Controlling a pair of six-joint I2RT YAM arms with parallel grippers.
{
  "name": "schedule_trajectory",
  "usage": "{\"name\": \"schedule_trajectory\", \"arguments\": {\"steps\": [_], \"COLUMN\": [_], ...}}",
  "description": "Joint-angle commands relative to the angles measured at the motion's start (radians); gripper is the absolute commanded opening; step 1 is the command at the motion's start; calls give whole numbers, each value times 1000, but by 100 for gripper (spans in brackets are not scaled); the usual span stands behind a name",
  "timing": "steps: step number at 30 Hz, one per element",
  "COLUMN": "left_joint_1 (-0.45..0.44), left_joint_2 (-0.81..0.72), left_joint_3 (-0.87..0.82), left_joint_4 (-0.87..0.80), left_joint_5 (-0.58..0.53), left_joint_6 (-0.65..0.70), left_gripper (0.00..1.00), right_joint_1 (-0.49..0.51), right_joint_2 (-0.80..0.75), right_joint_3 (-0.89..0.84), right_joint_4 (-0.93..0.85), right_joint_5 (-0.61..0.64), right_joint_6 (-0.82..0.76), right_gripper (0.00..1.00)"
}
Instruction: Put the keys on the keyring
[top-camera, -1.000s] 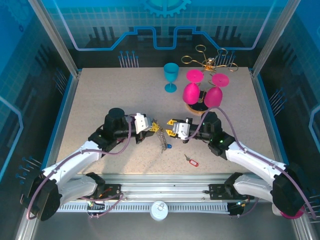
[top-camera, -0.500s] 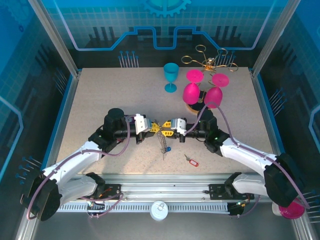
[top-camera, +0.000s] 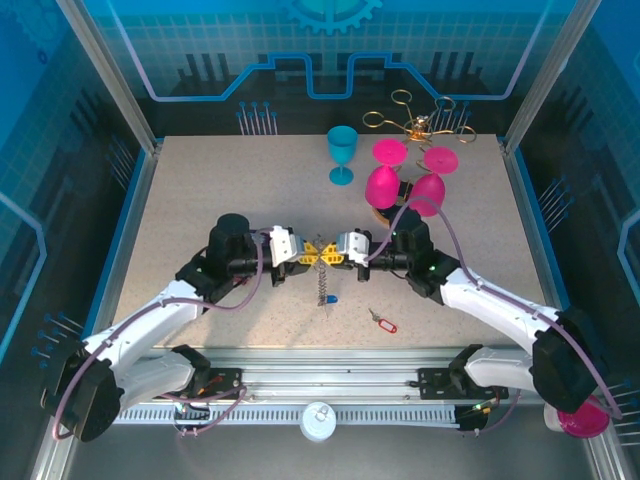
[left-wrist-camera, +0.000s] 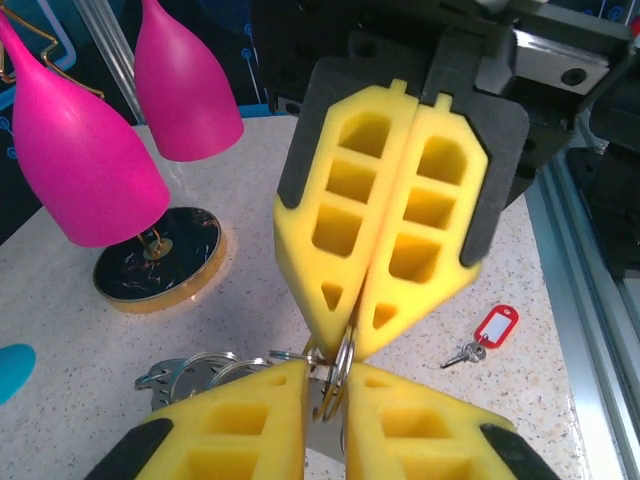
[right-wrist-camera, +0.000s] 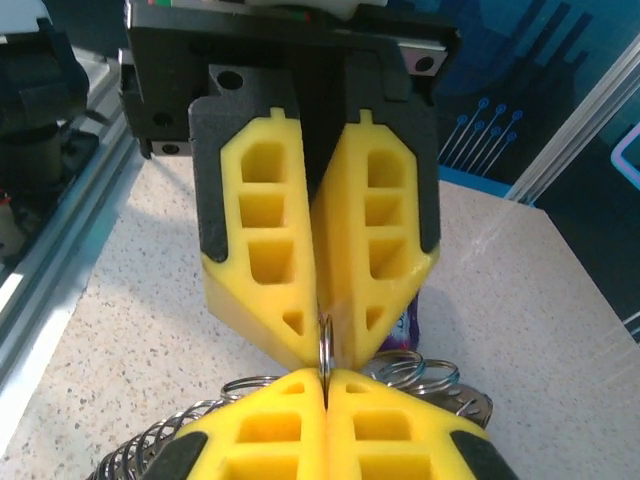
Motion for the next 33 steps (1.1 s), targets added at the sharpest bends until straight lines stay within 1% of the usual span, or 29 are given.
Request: {"name": "schedule_trajectory", "arguments": {"steps": [1, 2, 3, 4, 6, 7, 8, 10, 11, 13, 15, 23, 27, 29, 33], "left_joint_1": [-35, -38, -40, -41, -40, -38, -38, -32, -28, -25, -24, -24, -24, -24, -25], "left_joint_2": [25, 31, 36, 38, 27, 14, -2, -33, -44, -54, -53, -32, -31, -33, -33], "left_joint_3": [86, 99, 109, 113, 102, 82, 62, 14, -7, -36, -42, -59, -61, -61, -65], "left_joint_4": [-197, -221, -234, -237, -213, -176, -136, -35, 10, 77, 98, 157, 158, 155, 163], "left_joint_5": [-86, -89, -91, -92, -85, -74, -60, -12, 4, 33, 54, 44, 15, 7, 3], "left_joint_6": [131, 147, 153, 153, 148, 136, 123, 82, 61, 27, 8, -36, -34, -30, -28], "left_gripper": [13, 9, 2, 0, 0, 0, 0, 0, 0, 0, 0, 0, 0, 0, 0], "right_joint_1": [47, 54, 57, 58, 45, 26, 6, -29, -39, -49, -52, -80, -101, -114, -114], "right_joint_2": [13, 22, 28, 24, 8, -5, -16, -27, -26, -17, -6, 8, -28, -56, -74], "right_joint_3": [153, 180, 197, 201, 169, 135, 102, 18, -2, -23, -34, -87, -141, -164, -165], "right_joint_4": [-305, -336, -349, -340, -263, -195, -125, 15, 51, 91, 112, 183, 282, 309, 257], "right_joint_5": [59, 66, 67, 57, 36, 11, -7, -54, -68, -87, -102, -182, -119, -109, -155], "right_joint_6": [-162, -169, -165, -154, -100, -54, -8, 74, 98, 123, 132, 183, 216, 233, 215], "right_gripper": [0, 0, 0, 0, 0, 5, 13, 21, 23, 24, 25, 26, 28, 28, 27]}}
